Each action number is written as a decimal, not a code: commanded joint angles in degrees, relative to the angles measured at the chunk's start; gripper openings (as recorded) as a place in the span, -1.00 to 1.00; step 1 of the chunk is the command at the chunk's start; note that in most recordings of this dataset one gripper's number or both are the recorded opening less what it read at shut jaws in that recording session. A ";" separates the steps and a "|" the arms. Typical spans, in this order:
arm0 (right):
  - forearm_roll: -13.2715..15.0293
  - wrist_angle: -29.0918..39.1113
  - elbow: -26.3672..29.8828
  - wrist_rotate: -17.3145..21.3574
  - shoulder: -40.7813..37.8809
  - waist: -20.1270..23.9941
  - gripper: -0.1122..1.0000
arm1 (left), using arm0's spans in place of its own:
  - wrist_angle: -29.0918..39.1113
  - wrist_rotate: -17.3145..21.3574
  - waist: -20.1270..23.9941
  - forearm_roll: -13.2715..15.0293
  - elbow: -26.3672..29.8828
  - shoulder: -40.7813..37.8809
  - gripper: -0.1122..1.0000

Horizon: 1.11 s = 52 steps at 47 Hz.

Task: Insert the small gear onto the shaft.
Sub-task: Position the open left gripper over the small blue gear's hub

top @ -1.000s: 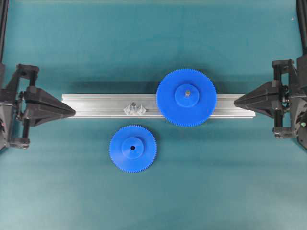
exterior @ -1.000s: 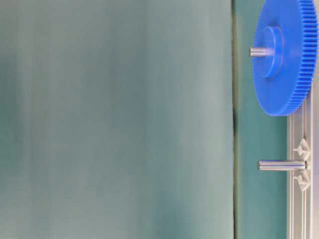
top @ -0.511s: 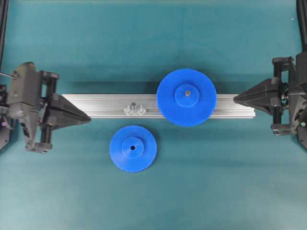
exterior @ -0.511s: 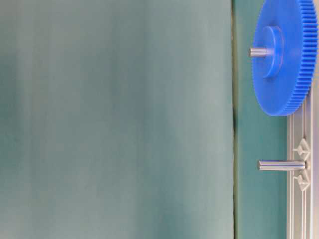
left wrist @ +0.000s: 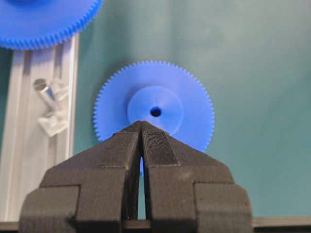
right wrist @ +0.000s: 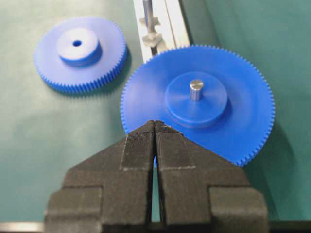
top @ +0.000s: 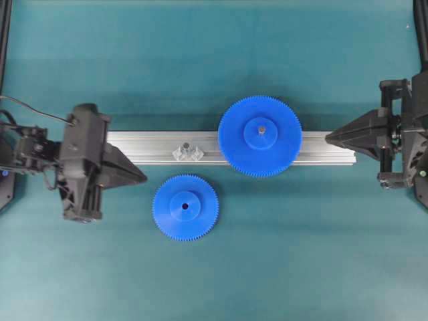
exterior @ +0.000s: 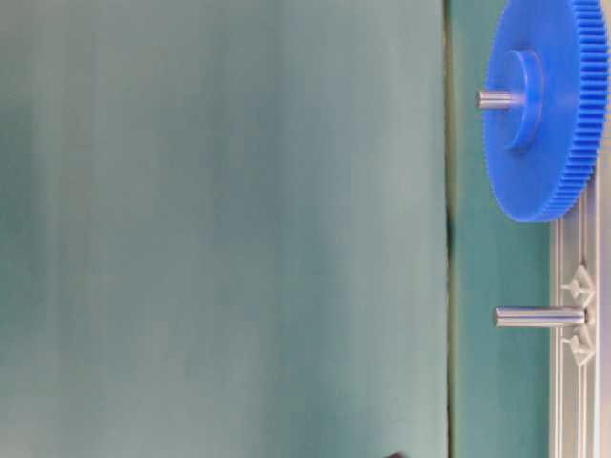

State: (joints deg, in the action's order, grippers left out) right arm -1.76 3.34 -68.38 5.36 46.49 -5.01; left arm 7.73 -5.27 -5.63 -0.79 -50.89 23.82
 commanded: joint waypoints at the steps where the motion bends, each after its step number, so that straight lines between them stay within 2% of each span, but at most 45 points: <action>1: 0.09 -0.26 0.88 0.26 -0.26 -0.18 -0.77 | 0.09 0.09 -0.44 -0.09 2.64 -1.32 -0.82; 31: 0.09 -0.26 0.44 0.35 -0.26 -0.18 -0.77 | 5.54 -0.09 -0.79 -0.18 12.13 -13.89 -0.82; 52: 0.00 -0.26 0.44 0.35 -0.26 -0.18 -0.77 | 12.66 0.00 -0.79 -0.18 17.75 -19.60 -0.82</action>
State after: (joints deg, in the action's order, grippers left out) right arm -1.76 3.34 -68.55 5.36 46.49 -5.01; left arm 20.30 -5.36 -6.15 -0.79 -35.07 4.31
